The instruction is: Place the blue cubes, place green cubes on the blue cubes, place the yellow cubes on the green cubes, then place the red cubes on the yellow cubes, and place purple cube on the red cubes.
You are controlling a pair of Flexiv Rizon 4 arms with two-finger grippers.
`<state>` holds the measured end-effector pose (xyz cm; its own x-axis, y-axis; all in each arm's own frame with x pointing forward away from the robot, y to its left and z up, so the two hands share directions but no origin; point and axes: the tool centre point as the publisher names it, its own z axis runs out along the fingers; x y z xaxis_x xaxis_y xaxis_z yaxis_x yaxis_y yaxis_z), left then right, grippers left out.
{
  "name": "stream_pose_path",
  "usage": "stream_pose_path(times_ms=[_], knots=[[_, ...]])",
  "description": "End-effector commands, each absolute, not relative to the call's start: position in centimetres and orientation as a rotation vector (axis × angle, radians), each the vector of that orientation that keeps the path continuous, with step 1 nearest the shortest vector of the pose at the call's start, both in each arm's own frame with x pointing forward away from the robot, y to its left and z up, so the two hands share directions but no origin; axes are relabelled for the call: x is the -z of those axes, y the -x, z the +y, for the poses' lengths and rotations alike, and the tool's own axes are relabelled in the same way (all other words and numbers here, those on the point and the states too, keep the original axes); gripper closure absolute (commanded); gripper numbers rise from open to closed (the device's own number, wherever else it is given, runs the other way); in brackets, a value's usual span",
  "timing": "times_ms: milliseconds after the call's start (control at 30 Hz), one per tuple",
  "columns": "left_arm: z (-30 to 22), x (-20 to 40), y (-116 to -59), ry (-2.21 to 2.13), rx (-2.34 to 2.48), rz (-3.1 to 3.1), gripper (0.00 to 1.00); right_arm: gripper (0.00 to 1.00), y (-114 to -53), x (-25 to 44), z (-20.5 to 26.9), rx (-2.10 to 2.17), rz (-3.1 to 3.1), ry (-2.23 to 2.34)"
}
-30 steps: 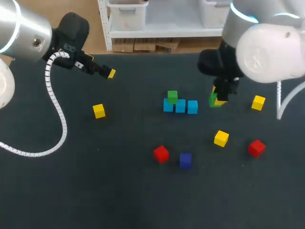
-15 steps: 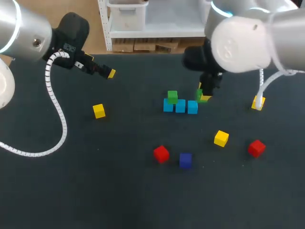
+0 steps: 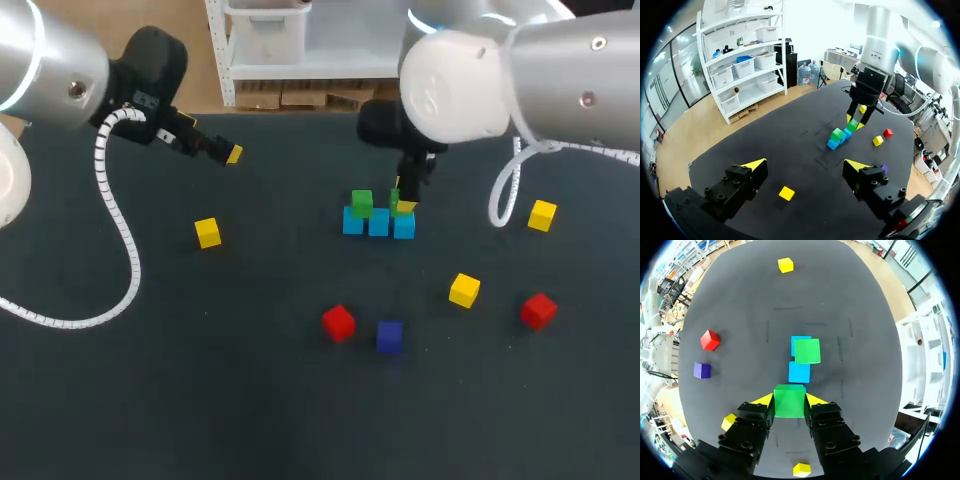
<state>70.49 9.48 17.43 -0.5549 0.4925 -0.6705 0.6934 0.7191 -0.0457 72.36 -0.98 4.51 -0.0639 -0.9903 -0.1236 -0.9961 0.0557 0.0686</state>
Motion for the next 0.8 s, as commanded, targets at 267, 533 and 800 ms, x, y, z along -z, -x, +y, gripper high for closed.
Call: stream_pose_path(times_ms=[267,533,800], knots=[[9.5,-17.4,-70.6,-0.896,0.407,2.274,0.00,0.97,-72.0,-3.4,-0.6,-0.243,2.270,2.126],[9.5,-17.4,-70.6,-0.896,0.407,2.274,0.00,0.97,-71.8,-3.1,-0.5,-0.244,2.261,2.138],[9.5,-17.4,-70.6,-0.896,0.407,2.274,0.00,0.96,-72.1,-3.2,-0.5,-0.224,2.246,2.142]])
